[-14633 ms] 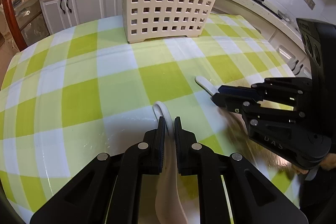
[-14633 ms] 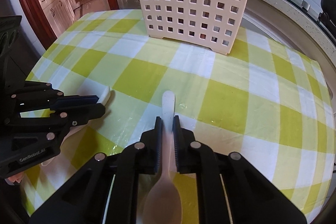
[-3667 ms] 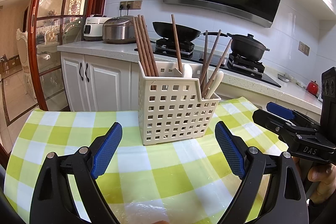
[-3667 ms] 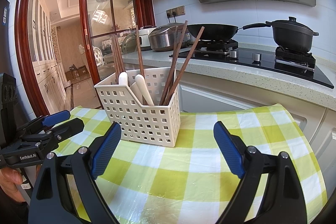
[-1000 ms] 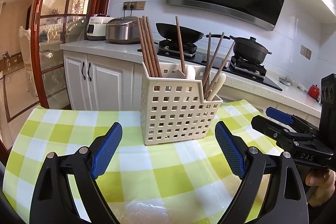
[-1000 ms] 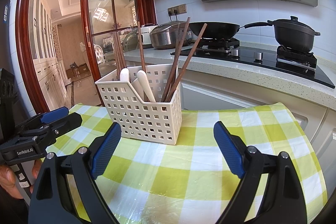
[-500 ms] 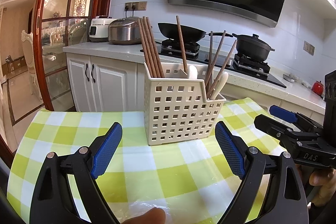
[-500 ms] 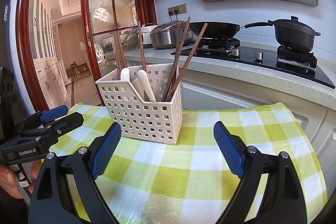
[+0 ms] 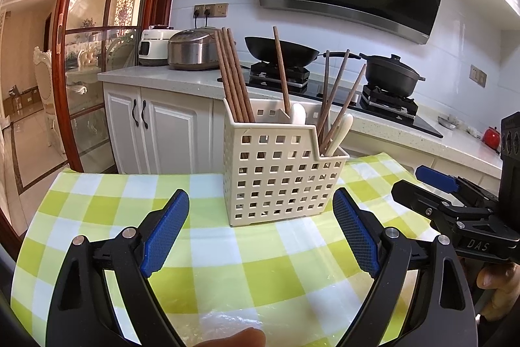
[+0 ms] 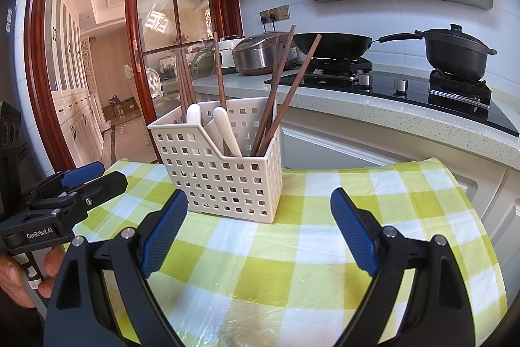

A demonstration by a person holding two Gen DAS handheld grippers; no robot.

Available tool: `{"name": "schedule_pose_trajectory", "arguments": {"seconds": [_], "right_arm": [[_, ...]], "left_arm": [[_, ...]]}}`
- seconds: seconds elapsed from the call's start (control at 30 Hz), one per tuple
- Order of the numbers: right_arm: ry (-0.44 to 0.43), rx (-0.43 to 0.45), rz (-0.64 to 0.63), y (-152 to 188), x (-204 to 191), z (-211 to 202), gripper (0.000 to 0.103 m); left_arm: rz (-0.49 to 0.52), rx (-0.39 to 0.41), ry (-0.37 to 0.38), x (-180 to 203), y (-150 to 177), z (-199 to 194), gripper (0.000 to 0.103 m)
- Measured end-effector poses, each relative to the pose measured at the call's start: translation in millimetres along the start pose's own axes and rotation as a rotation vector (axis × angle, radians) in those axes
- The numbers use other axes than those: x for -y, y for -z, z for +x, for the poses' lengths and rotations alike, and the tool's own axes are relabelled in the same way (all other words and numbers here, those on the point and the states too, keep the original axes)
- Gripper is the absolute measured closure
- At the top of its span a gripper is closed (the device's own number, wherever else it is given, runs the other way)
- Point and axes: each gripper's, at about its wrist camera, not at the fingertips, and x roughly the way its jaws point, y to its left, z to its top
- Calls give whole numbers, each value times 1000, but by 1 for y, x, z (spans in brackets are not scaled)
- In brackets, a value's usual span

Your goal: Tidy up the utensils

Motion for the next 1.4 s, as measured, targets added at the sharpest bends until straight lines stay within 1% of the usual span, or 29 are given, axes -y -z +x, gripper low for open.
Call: {"name": "schedule_pose_trajectory", "arguments": {"seconds": [0.9, 1.07, 1.13, 1.2, 1.33, 1.4], "right_arm": [[-2, -4, -2, 1, 0, 1, 16], [-2, -4, -3, 1, 0, 1, 16], [-2, -3, -2, 2, 0, 0, 16], [-2, -5, -2, 2, 0, 1, 16], [-3, -5, -2, 2, 0, 0, 16], [-3, -4, -2, 2, 1, 2, 16]], "left_arm": [[-1, -15, 8, -1, 2, 3, 19], [-4, -2, 1, -1, 2, 1, 19], [-12, -3, 12, -3, 2, 1, 19], [-1, -1, -1, -2, 2, 0, 19], [-9, -7, 2, -2, 2, 2, 19], [4, 1, -35, -1, 1, 1, 19]]}}
